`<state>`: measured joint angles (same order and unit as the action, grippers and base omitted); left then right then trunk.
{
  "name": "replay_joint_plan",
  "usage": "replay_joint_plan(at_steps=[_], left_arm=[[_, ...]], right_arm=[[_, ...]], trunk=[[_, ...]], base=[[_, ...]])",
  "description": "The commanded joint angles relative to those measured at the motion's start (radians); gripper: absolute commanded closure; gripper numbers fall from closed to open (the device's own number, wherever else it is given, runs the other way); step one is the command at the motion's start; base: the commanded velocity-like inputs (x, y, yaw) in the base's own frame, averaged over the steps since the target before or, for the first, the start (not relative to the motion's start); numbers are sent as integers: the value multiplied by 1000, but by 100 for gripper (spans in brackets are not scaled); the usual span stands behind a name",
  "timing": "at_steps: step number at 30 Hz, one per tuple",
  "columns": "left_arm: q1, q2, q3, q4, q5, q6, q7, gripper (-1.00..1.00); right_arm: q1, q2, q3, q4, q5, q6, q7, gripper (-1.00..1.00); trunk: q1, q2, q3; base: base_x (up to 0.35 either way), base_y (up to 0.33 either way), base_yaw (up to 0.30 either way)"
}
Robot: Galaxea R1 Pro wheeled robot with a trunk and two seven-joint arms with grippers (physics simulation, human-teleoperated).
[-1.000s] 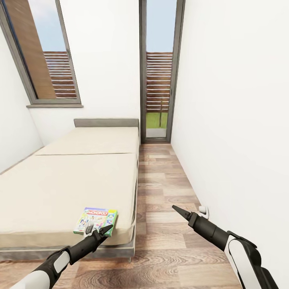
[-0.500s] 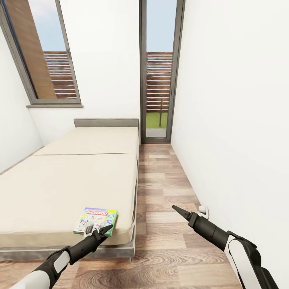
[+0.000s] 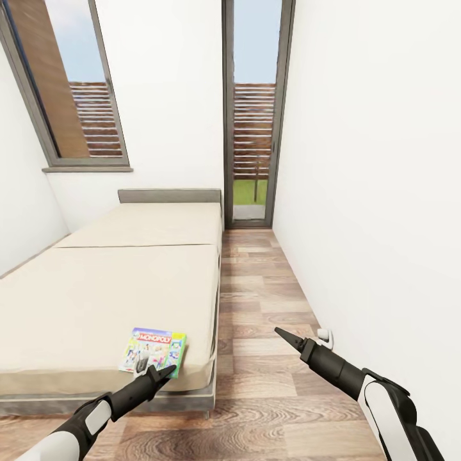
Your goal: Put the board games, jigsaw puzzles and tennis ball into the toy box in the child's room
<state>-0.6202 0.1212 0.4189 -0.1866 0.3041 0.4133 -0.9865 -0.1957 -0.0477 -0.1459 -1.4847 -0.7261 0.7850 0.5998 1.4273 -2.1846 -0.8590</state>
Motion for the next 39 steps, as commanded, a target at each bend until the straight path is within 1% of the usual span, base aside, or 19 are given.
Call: replay_joint_plan(at_steps=[1, 10, 39], left_arm=[[-1, 0, 11, 0, 4, -17, 18, 100], [-1, 0, 11, 0, 4, -16, 18, 100], [-1, 0, 12, 0, 4, -16, 18, 100]], right_arm=[[-1, 0, -1, 0, -2, 7, 2, -100], [-1, 0, -1, 0, -3, 7, 2, -100], [-1, 0, -1, 0, -3, 7, 2, -100]], trunk=[[0, 0, -1], [0, 0, -1], [-111, 203, 90]], base=[[0, 0, 0], [0, 0, 0], [0, 0, 0]])
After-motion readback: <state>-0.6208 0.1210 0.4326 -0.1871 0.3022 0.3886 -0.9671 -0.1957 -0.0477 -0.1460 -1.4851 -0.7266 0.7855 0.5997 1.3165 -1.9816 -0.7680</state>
